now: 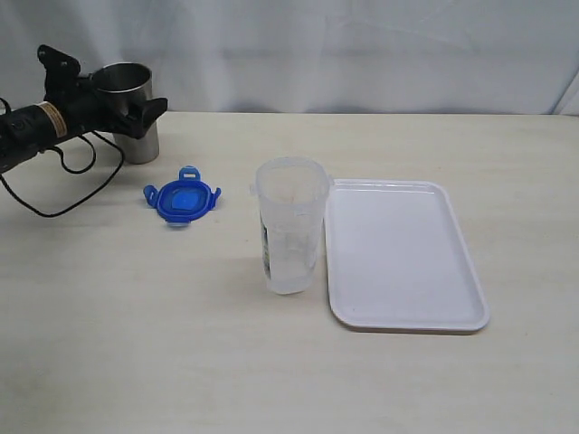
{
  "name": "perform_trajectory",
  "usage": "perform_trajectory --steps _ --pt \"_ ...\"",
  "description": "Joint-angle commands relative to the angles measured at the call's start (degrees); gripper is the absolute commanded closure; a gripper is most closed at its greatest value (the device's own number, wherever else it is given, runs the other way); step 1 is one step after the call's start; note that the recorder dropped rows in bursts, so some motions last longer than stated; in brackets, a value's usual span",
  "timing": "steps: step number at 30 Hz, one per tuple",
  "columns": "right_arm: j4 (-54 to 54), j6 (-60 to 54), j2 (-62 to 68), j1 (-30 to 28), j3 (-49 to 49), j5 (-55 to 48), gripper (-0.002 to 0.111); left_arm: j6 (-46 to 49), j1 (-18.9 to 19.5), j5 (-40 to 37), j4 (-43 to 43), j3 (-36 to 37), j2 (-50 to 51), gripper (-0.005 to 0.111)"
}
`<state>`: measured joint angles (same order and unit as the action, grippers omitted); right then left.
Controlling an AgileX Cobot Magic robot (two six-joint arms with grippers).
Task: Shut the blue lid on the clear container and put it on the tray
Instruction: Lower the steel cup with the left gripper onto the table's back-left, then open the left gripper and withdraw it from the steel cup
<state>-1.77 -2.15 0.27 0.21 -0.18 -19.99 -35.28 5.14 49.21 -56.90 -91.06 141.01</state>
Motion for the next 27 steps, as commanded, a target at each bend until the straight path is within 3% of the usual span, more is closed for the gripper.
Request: perform_trajectory --steps 1,5,13,18,25,27 --pt "0.04 0.05 -0.27 -0.24 0.18 0.36 0.104 -4.29 3.04 5.02 -6.31 -0.39 -1.0 0.004" --pt "0.04 0.05 -0.27 -0.24 0.18 0.36 0.104 -8.37 5.64 7.28 -12.98 -0.39 -1.0 0.004" --pt "0.04 0.05 -0.27 -0.24 0.18 0.36 0.104 -10.99 5.77 7.86 -15.62 -0.39 -1.0 0.004" --pt "0.04 0.05 -0.27 -0.24 0.18 0.36 0.104 -16.04 7.91 8.58 -23.91 -0.39 -1.0 0.004" --pt "0.04 0.05 -0.27 -0.24 0.18 0.36 0.104 -21.56 11.84 20.41 -29.3 -0.39 -1.0 0.004" --pt "0.04 0.05 -0.27 -0.24 0.18 0.36 0.104 -23.89 12.86 20.75 -31.82 -0.39 -1.0 0.004"
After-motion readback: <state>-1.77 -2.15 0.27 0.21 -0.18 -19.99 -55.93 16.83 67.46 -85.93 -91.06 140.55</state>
